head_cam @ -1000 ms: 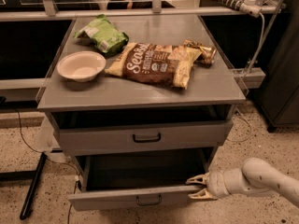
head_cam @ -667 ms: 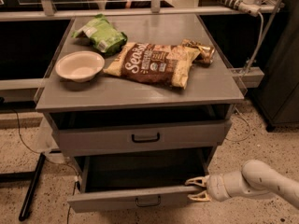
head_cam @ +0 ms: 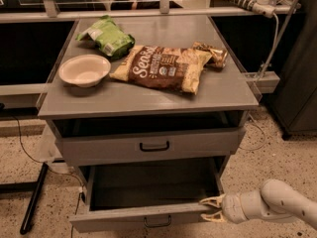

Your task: Open middle drawer

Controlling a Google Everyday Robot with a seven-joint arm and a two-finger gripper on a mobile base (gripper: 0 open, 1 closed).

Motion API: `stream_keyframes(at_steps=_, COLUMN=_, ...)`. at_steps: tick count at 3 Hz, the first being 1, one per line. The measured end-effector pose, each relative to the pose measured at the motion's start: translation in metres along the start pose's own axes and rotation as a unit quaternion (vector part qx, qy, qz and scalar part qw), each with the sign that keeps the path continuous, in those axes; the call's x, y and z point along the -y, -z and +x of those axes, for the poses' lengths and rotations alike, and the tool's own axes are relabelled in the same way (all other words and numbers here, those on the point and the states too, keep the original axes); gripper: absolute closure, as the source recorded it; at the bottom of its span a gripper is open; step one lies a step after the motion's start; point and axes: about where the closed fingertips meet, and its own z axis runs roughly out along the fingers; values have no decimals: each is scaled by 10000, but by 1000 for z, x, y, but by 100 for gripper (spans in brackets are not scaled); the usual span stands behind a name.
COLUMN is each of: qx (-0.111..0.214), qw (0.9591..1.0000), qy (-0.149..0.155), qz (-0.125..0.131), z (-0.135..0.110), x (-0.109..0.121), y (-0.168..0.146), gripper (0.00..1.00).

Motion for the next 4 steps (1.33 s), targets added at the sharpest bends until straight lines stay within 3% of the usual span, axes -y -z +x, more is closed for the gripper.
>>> stream_keyframes(at_steps=1, qx=0, qw=10000, qy=0, qz=0, z=0, x=0, y=0, gripper=81)
stream_keyframes(at_steps=3, qx=67, qw=10000, qy=-26, qz=-39, z=-2, x=0, y=0, gripper=35)
stream_keyframes(at_steps=4, qx=126, qw=9998, qy=-40, qz=-115, z=0, x=-9, y=1, gripper=38)
